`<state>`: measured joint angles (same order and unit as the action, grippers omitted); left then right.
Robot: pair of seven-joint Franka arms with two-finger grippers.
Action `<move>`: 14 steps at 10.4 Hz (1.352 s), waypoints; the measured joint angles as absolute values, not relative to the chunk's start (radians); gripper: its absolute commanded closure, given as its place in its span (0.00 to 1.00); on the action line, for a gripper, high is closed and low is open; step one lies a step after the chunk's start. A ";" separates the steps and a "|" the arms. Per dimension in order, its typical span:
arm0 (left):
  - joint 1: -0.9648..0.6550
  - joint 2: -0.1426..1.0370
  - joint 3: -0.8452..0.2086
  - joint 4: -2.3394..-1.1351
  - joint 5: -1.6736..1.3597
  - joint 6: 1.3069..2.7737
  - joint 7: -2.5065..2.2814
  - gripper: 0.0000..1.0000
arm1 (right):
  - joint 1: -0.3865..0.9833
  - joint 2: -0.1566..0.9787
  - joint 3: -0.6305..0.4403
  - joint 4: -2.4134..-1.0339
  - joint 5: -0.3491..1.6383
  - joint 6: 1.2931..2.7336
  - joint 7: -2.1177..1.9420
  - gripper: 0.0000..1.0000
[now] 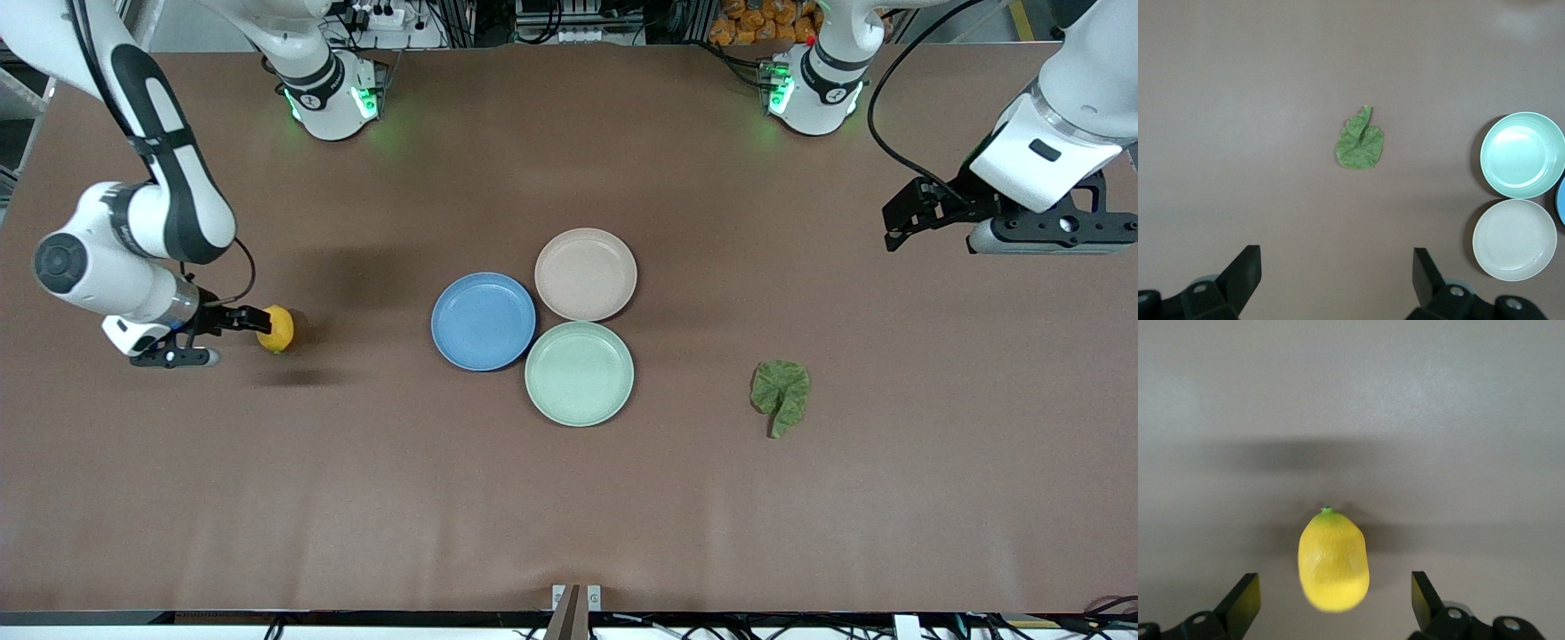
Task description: Pick lemon and lettuce from blue and beige plates
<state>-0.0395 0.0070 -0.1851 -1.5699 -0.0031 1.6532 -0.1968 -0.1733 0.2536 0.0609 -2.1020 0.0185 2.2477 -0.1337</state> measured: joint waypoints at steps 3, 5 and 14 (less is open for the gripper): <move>-0.039 0.007 -0.185 -1.566 -0.003 1.629 -0.197 0.00 | -0.173 0.207 0.062 -1.967 0.019 2.057 -0.123 0.00; -0.039 0.007 -0.185 -1.564 -0.003 1.626 -0.197 0.00 | -0.171 0.191 0.062 -1.896 0.019 1.999 -0.123 0.00; -0.039 0.007 -0.186 -1.560 -0.003 1.615 -0.197 0.00 | -0.040 0.082 -0.052 -1.611 0.019 1.754 -0.065 0.00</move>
